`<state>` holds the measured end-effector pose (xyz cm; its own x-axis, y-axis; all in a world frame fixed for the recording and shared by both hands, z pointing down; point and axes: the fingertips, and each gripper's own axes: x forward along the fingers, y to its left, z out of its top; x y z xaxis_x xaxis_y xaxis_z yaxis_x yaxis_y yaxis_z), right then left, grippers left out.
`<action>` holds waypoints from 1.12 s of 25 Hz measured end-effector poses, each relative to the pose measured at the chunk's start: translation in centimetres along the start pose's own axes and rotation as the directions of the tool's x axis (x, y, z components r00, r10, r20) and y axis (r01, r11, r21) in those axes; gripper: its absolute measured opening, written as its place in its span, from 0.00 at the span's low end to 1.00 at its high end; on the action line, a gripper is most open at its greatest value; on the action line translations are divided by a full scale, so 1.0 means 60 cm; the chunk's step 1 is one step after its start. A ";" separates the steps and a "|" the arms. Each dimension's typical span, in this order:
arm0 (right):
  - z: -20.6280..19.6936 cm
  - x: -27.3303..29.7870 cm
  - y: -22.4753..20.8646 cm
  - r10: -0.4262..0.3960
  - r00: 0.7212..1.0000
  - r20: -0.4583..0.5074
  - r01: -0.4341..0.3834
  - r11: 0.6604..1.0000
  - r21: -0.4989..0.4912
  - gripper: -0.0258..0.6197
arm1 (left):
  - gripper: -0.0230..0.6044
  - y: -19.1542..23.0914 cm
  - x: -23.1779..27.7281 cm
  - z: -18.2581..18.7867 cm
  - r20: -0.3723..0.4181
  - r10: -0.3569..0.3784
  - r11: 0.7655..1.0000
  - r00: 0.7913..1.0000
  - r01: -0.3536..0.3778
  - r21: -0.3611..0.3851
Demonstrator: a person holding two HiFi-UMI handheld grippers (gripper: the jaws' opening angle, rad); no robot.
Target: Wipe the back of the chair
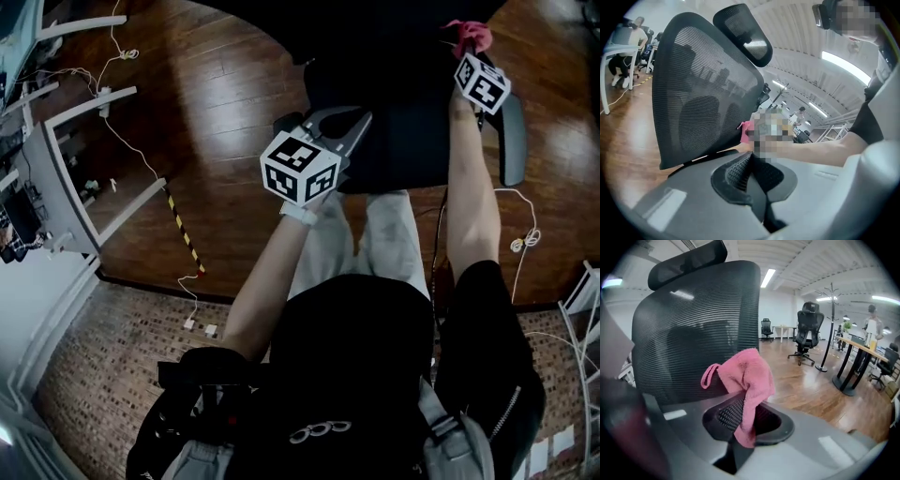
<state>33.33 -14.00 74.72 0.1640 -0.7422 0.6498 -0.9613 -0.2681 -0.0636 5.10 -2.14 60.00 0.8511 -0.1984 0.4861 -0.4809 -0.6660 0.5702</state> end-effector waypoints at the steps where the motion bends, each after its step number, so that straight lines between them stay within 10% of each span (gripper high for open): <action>1: 0.004 0.002 0.010 0.008 1.000 0.000 -0.008 1.000 -0.012 0.11 | 0.02 0.004 -0.001 0.004 0.002 -0.002 1.000 1.000 0.002 0.001; 17: -0.032 -0.028 0.344 0.275 0.959 -0.074 -0.284 0.904 -0.321 0.11 | 0.02 0.040 -0.099 -0.003 0.074 0.040 0.999 0.996 -0.038 -0.028; 28: -0.072 -0.074 0.576 0.443 0.884 -0.148 -0.459 0.767 -0.449 0.11 | 0.02 0.085 -0.199 -0.012 0.136 0.103 0.993 0.985 -0.094 -0.069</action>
<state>-1.56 -17.32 72.92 -0.3133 -0.6844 0.6583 -0.9118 0.4106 -0.0072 -7.68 -2.64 57.59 0.8179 -0.3619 0.4473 -0.5722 -0.5929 0.5666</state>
